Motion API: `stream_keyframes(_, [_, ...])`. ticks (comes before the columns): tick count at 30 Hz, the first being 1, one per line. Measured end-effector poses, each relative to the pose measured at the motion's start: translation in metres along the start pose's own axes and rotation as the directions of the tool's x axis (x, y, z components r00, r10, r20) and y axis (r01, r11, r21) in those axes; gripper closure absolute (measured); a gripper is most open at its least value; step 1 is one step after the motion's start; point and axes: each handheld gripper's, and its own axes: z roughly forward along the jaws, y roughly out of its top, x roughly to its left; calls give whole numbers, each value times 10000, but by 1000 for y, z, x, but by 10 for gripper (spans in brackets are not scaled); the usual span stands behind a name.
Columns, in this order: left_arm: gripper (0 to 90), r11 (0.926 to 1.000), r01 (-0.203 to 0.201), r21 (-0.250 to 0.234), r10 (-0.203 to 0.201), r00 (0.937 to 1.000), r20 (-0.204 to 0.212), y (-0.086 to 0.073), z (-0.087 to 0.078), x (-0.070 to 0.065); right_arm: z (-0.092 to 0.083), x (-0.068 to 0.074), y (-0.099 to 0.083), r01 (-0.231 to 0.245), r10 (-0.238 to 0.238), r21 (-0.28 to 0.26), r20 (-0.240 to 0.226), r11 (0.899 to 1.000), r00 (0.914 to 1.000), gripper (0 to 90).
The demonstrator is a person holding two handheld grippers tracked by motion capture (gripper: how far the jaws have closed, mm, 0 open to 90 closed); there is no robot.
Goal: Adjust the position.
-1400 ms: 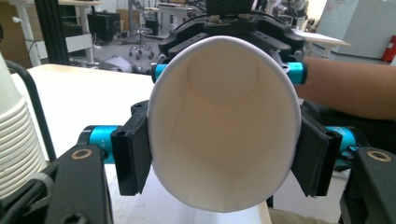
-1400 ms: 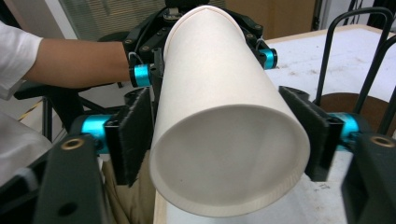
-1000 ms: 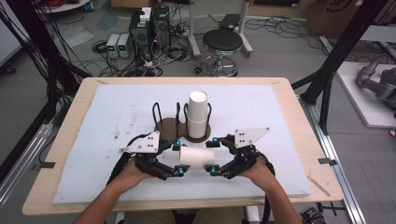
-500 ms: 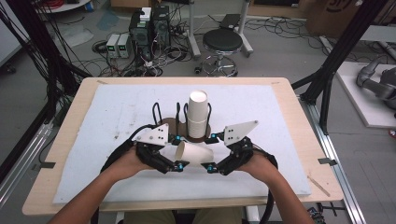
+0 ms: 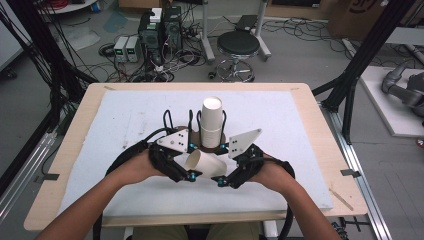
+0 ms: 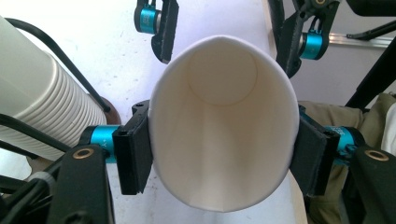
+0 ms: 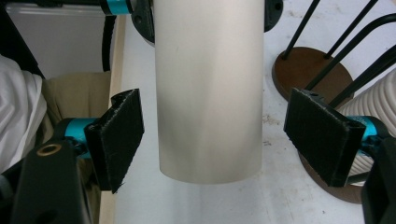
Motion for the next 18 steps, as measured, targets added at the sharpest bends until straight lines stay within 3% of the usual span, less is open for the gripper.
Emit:
stream_keyframes(14, [328,9963,-69,855,51,9998,210,-2,14,-1,23,3,1,497,-509,1213,67,9914,9987,204])
stream_keyframes(18, [328,9947,-30,1028,8,9998,220,-2,16,-2,29,4,1,518,-522,1296,1,9902,9986,204])
